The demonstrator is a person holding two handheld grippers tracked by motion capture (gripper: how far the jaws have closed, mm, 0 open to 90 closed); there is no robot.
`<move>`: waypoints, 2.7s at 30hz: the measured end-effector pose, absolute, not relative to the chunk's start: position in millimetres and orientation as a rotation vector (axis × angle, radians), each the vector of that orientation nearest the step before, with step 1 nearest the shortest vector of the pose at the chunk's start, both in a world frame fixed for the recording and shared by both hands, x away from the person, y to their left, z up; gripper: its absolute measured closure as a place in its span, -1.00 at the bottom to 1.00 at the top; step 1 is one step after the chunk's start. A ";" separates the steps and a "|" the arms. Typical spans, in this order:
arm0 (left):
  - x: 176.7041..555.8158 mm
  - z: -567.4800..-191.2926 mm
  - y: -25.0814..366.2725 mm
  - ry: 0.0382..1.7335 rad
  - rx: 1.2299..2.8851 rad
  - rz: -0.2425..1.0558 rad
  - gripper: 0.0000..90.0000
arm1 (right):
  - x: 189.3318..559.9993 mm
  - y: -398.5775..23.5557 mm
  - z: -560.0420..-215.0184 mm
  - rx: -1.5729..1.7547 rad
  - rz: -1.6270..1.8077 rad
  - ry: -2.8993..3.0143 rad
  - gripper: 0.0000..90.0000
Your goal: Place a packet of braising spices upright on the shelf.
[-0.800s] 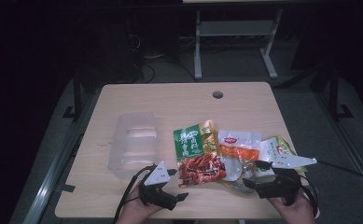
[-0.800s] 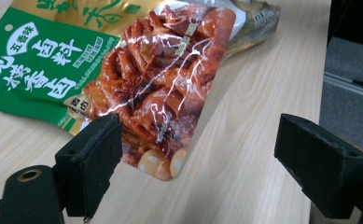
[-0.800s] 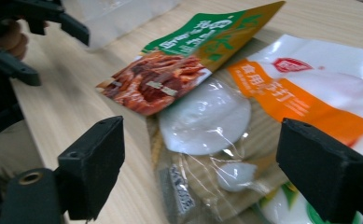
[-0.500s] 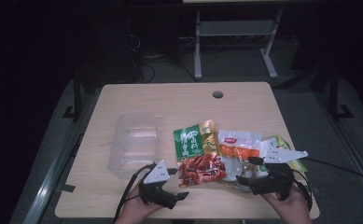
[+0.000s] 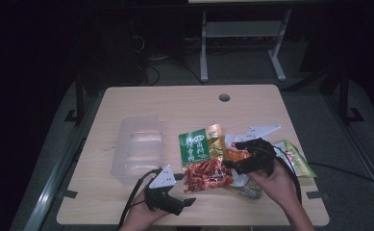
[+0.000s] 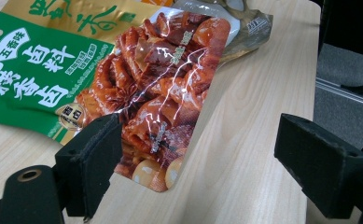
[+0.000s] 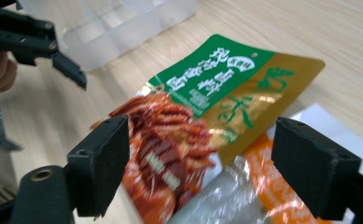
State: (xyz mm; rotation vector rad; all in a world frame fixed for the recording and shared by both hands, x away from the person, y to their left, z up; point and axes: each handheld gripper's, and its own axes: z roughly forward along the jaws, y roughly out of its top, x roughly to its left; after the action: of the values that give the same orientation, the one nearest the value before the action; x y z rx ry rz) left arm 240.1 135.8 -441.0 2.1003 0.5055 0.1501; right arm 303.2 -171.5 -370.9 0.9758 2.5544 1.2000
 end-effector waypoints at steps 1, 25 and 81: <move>240.1 -441.0 135.8 0.506 2.100 0.150 -0.67 | 303.2 -171.5 -370.9 0.976 1.200 2.554 -0.56; 239.6 -439.4 133.2 0.507 2.101 0.144 -0.66 | 413.2 -152.5 -406.7 1.400 1.048 2.653 -0.45; 282.2 -445.3 102.3 0.799 1.998 0.106 -0.67 | 351.8 -186.1 -358.9 1.086 1.400 2.559 1.00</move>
State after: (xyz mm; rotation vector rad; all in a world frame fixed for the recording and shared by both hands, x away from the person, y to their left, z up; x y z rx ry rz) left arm 282.2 102.3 -445.3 1.9981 0.7994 0.1061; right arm 351.8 -186.1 -358.9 1.0856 2.5590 1.4005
